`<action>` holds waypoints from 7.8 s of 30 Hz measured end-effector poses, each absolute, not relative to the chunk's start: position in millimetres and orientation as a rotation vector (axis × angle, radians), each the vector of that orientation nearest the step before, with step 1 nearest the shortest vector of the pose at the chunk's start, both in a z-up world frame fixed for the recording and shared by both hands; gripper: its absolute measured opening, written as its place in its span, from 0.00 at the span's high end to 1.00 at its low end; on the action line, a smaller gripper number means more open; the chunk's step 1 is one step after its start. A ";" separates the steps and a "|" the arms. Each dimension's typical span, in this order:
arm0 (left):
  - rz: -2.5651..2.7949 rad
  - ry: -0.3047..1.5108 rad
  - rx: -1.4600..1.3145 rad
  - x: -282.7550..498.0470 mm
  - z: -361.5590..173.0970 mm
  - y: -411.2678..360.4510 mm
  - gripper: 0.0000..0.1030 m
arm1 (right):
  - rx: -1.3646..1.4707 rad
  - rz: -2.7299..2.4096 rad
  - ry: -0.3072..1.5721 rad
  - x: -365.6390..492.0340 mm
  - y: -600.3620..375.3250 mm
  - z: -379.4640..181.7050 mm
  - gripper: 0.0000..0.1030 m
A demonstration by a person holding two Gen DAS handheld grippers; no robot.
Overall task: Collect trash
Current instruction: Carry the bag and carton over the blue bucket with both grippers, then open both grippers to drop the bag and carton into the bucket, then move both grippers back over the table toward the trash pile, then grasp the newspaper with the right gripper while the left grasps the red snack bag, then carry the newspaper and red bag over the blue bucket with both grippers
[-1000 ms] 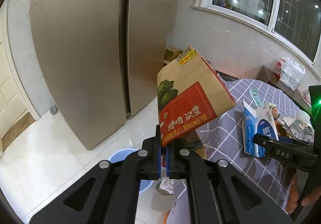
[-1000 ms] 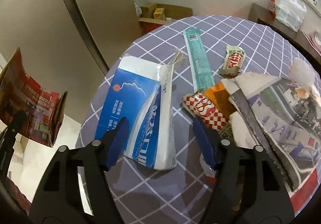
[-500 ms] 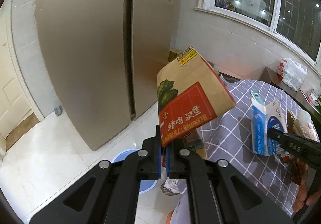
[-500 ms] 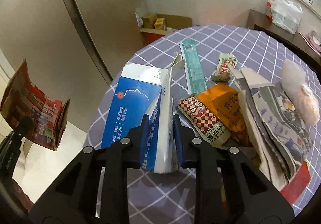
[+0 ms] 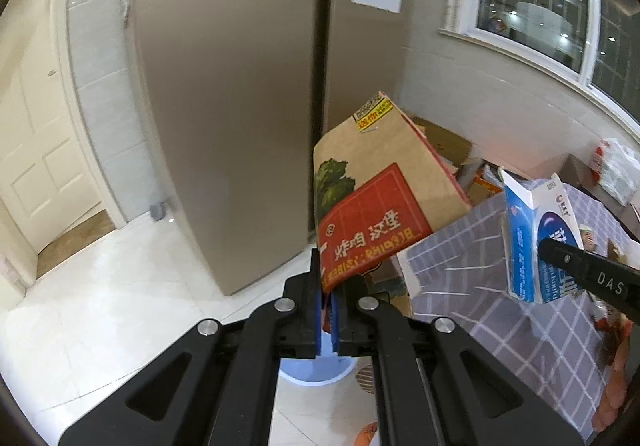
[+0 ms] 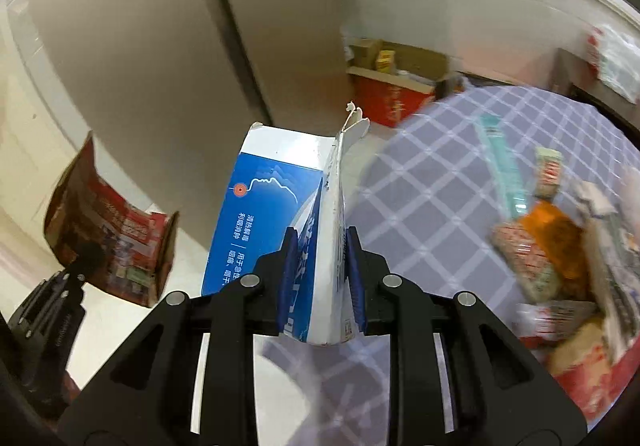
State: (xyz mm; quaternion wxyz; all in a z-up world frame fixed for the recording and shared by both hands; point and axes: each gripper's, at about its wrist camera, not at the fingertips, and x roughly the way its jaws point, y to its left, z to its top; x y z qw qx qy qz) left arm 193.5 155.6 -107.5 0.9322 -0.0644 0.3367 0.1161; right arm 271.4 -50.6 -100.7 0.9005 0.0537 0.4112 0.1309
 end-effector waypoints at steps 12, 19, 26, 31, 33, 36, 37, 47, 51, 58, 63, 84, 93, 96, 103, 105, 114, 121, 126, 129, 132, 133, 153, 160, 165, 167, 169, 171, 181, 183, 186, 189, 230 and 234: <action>0.307 0.856 -0.198 233.7 -174.6 222.5 0.97 | 0.052 0.311 0.967 303.9 38.0 -156.8 0.77; 0.300 0.967 -0.212 268.5 -229.8 243.9 0.97 | -0.013 0.277 1.066 331.9 67.6 -224.2 0.77; 0.267 1.081 -0.207 302.8 -291.6 247.0 0.97 | -0.040 0.239 1.150 350.6 86.8 -281.1 0.77; 0.264 1.139 -0.168 320.8 -325.2 242.3 0.93 | -0.035 0.205 1.198 358.3 86.1 -309.1 0.77; 0.242 1.150 -0.156 328.5 -333.3 239.7 0.80 | -0.027 0.190 1.217 362.2 83.0 -318.1 0.77; 0.235 1.153 -0.149 334.7 -340.6 240.0 0.66 | -0.021 0.178 1.231 367.1 79.0 -326.9 0.77; 0.237 1.160 -0.144 335.8 -343.5 241.8 0.66 | -0.021 0.176 1.234 371.4 78.1 -329.3 0.77; 0.295 1.157 -0.169 311.7 -338.0 273.7 0.66 | -0.041 0.275 1.284 381.5 103.8 -343.2 0.60; 0.324 1.148 -0.169 302.9 -333.2 280.6 0.66 | -0.134 0.260 1.256 378.1 119.1 -343.6 0.24; 0.352 1.141 -0.179 294.4 -330.3 287.3 0.66 | -0.120 0.283 1.285 370.1 120.7 -347.2 0.24; 0.353 1.139 -0.175 291.5 -325.7 283.7 0.66 | -0.120 0.285 1.283 364.7 117.2 -345.0 0.24; 0.387 0.959 -0.168 241.5 -228.2 274.3 0.51 | -0.064 0.374 1.101 322.5 112.5 -251.1 0.24; 0.395 0.759 -0.118 207.1 -146.3 244.2 0.43 | 0.011 0.410 0.911 289.9 89.5 -167.3 0.24; 0.387 0.712 -0.111 199.0 -125.6 232.5 0.42 | 0.039 0.404 0.861 280.3 75.0 -143.5 0.24; 0.340 0.585 -0.075 177.8 -76.7 193.1 0.39 | 0.093 0.365 0.746 258.8 28.6 -99.9 0.24; 0.314 0.548 -0.070 172.9 -64.6 176.7 0.39 | 0.113 0.346 0.713 251.7 10.0 -88.5 0.24; 0.182 0.442 -0.030 160.2 -31.9 100.4 0.34 | 0.167 0.227 0.610 223.3 -77.2 -56.2 0.24; 0.044 0.443 -0.020 159.0 -31.9 36.9 0.32 | 0.189 0.087 0.581 202.5 -153.5 -51.9 0.22; -0.046 0.463 0.000 163.5 -37.0 -5.2 0.31 | 0.181 0.004 0.591 191.1 -196.5 -56.3 0.20; -0.086 0.464 0.017 163.1 -39.1 -26.4 0.29 | 0.165 -0.034 0.612 188.7 -214.1 -62.0 0.19; -0.122 0.478 0.027 164.6 -44.6 -43.7 0.28 | 0.132 -0.055 0.638 188.7 -225.8 -69.8 0.16; -0.132 0.486 0.030 164.8 -47.1 -48.4 0.28 | 0.119 -0.062 0.646 188.5 -229.0 -72.3 0.16; -0.201 0.694 0.014 199.8 -110.2 -70.2 0.27 | -0.070 -0.092 0.793 214.6 -224.9 -107.7 0.10; -0.181 0.704 -0.008 209.2 -114.8 -53.3 0.27 | -0.118 -0.142 0.853 238.0 -215.5 -116.0 0.10; -0.178 0.710 0.007 215.6 -118.5 -51.2 0.27 | -0.065 -0.207 0.875 248.9 -229.7 -123.8 0.11; -0.185 0.709 0.010 216.3 -118.4 -51.9 0.27 | -0.014 -0.217 0.866 246.7 -241.5 -123.9 0.38; -0.195 0.705 0.012 216.8 -117.2 -53.7 0.27 | 0.017 -0.216 0.846 243.2 -249.1 -120.7 0.66; -0.208 0.702 0.015 216.9 -115.1 -57.6 0.25 | 0.046 -0.227 0.805 236.9 -256.9 -112.1 0.78; -0.429 0.668 0.028 193.3 -94.6 -98.2 0.15 | 0.193 -0.316 0.629 193.5 -312.6 -74.4 0.96; -0.473 0.666 0.041 186.8 -93.4 -110.8 0.12 | 0.222 -0.325 0.603 182.0 -324.6 -68.8 0.96; -0.530 0.689 0.056 181.0 -95.5 -127.7 0.11 | 0.247 -0.347 0.567 164.1 -336.9 -62.4 0.96; -0.579 0.715 0.062 177.8 -100.5 -139.1 0.11 | 0.253 -0.371 0.555 149.4 -347.1 -59.7 0.96; -0.352 0.504 0.168 149.2 -36.6 -96.3 0.74 | 0.279 -0.181 0.519 121.6 -297.3 -38.1 0.96; -0.278 0.500 0.160 155.3 -29.4 -73.5 0.74 | 0.253 -0.113 0.517 136.8 -270.8 -31.2 0.96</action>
